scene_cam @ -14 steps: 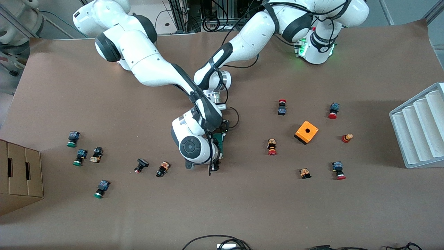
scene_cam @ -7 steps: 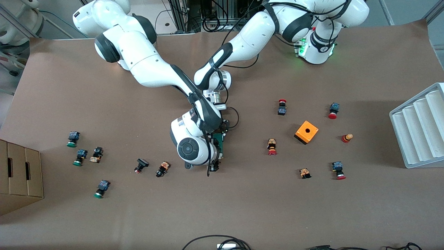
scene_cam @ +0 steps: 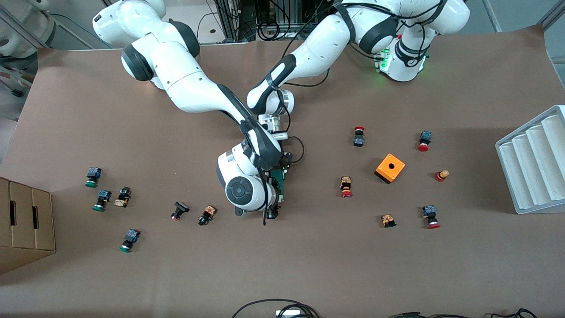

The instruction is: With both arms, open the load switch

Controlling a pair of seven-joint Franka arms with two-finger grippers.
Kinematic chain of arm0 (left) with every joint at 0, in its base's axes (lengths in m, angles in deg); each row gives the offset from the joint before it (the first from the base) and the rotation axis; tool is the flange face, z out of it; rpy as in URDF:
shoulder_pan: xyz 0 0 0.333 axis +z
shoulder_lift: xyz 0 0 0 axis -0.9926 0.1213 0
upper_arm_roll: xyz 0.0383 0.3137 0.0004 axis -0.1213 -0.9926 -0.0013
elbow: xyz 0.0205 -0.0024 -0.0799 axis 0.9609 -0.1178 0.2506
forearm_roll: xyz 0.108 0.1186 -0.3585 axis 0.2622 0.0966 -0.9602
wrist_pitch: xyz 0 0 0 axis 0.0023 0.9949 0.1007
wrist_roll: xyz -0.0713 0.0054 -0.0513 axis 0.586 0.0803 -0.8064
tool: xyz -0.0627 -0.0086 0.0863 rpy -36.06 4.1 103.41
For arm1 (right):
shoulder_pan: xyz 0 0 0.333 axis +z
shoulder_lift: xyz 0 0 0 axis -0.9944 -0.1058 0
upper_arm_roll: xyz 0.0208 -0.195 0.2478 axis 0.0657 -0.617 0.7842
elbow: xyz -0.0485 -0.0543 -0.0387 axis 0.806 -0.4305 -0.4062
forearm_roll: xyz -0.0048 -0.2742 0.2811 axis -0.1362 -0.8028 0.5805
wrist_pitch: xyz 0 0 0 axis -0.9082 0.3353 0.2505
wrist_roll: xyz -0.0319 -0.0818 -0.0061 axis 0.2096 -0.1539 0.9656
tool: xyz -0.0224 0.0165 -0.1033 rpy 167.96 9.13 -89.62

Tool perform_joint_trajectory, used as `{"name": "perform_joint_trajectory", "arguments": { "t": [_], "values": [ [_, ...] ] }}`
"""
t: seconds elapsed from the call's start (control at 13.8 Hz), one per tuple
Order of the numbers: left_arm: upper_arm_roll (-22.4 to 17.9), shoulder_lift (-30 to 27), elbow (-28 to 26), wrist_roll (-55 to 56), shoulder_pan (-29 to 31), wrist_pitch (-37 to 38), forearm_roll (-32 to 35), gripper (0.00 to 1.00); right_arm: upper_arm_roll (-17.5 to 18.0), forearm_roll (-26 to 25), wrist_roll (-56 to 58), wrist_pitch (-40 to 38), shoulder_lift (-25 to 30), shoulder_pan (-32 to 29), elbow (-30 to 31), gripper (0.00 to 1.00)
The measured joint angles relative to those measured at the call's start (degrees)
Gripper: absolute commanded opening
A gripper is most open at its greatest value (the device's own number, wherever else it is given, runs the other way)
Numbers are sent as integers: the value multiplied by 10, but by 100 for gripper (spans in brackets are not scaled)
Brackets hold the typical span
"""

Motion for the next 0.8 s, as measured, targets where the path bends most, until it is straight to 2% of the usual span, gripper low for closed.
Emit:
{"name": "perform_joint_trajectory", "arguments": {
  "t": [0.29,0.43,0.8],
  "values": [
    [0,0,0,0,0,0,0,50,1,0,0,0,0,0,-1,49],
    [0,0,0,0,0,0,0,50,2,0,0,0,0,0,-1,41],
    [0,0,0,0,0,0,0,50,4,0,-1,0,0,0,-2,37]
  ]
}}
